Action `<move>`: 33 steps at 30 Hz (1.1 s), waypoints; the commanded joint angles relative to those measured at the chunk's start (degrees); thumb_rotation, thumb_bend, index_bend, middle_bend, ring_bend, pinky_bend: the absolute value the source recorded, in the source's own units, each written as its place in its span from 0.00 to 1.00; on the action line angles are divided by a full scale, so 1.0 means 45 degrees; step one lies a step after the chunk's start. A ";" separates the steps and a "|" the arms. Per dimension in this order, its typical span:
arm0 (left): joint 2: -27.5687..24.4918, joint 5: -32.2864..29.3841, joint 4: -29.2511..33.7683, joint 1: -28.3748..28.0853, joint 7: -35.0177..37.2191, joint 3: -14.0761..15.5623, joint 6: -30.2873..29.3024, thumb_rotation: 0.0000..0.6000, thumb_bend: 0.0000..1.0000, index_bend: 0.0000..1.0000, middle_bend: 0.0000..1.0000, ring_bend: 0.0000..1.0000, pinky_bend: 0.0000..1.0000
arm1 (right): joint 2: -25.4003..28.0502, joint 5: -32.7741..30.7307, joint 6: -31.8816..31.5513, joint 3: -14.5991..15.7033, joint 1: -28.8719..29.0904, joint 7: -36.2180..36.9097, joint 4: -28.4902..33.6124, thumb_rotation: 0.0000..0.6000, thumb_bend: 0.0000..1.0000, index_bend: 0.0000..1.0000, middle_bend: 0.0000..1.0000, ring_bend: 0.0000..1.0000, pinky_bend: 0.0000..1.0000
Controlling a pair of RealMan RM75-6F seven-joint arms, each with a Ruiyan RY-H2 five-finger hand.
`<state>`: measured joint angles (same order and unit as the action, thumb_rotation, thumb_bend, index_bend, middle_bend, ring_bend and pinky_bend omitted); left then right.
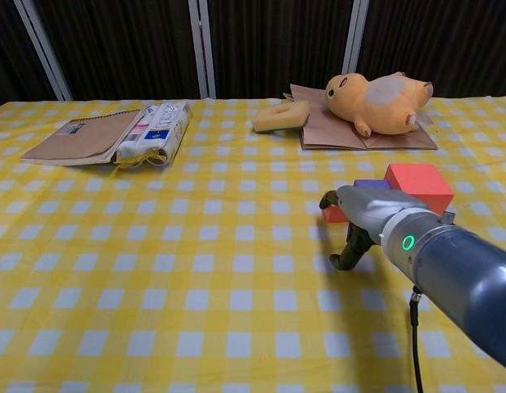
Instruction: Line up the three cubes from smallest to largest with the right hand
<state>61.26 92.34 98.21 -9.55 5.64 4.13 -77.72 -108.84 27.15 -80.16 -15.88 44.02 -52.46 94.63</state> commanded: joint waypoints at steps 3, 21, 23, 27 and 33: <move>-0.0013 -0.0009 0.0021 -0.0005 0.0010 0.0010 0.0025 1.00 0.00 0.00 0.00 0.00 0.00 | 0.0077 -0.0125 -0.0016 -0.0139 -0.0099 0.0024 0.0052 1.00 0.44 0.14 0.98 1.00 1.00; -0.0003 0.0011 -0.0103 0.0066 -0.0040 -0.0056 -0.0189 1.00 0.00 0.00 0.00 0.00 0.00 | 0.1692 0.2818 -0.0871 0.0679 -0.0690 0.0627 0.3096 1.00 0.44 0.02 0.74 0.77 0.84; 0.0028 0.0018 -0.0172 0.0112 -0.0080 -0.0085 -0.0306 1.00 0.00 0.00 0.00 0.00 0.00 | 0.2682 0.3918 -0.1175 0.1127 -0.1156 0.1141 0.3952 1.00 0.44 0.00 0.57 0.58 0.68; 0.0072 0.0058 -0.0244 0.0177 -0.0093 -0.0110 -0.0471 1.00 0.00 0.00 0.00 0.00 0.00 | 0.5247 0.6394 -0.1435 0.2692 -0.2466 0.2831 0.5414 1.00 0.44 0.00 0.26 0.18 0.34; 0.0301 0.0171 -0.0567 0.0391 -0.0320 -0.0323 -0.1169 1.00 0.00 0.00 0.00 0.00 0.00 | 0.8563 1.0538 -0.2827 0.5712 -0.4798 0.5372 0.4584 1.00 0.40 0.00 0.00 0.00 0.11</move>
<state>62.24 92.91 96.19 -8.15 4.68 2.99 -82.21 -79.71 64.63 -88.24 1.00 29.93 -36.36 116.22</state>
